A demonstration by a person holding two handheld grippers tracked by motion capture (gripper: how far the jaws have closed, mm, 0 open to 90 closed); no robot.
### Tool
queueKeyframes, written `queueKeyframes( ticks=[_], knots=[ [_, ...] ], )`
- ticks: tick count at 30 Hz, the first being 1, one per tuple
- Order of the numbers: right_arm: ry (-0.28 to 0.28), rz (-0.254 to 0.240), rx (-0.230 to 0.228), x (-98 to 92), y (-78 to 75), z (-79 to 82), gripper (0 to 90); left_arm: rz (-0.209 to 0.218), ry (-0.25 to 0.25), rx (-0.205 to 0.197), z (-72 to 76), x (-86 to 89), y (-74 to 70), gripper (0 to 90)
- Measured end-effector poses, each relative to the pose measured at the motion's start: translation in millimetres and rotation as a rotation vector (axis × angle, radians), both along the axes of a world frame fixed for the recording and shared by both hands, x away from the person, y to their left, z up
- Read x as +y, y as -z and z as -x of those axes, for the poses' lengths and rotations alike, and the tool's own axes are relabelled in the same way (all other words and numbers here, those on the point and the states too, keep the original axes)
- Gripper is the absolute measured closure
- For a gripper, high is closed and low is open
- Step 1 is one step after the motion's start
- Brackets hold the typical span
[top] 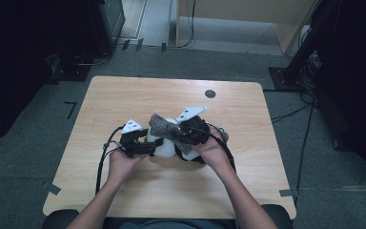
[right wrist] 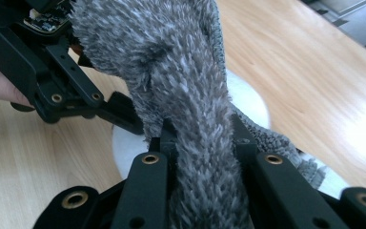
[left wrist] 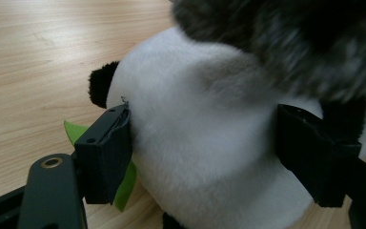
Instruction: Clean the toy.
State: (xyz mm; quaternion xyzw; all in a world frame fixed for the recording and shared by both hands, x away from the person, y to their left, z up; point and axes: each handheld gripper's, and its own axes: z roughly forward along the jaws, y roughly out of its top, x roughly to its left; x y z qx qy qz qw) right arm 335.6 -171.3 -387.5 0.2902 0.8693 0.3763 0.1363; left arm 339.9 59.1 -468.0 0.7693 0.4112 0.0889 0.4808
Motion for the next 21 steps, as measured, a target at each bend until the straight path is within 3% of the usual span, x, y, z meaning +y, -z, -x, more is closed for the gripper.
queueKeyframes(
  ticks=[5,8,14,21],
  knots=[
    [-0.034,0.022,0.042,15.4,11.0,-2.9,74.6,-0.011,0.0,-0.005,0.9,-0.3,-0.2,22.5],
    [-0.039,0.036,0.034,17.9,16.7,-1.9,74.4,-0.017,0.001,-0.008,1.2,-0.3,0.2,22.5],
    [-0.045,0.009,0.064,6.4,18.7,-2.6,74.4,-0.04,0.011,-0.019,2.1,-1.9,-0.5,23.0],
    [-0.033,0.017,0.046,-5.9,16.5,4.1,74.3,-0.04,0.013,-0.007,1.1,-0.6,0.1,22.9]
  ],
)
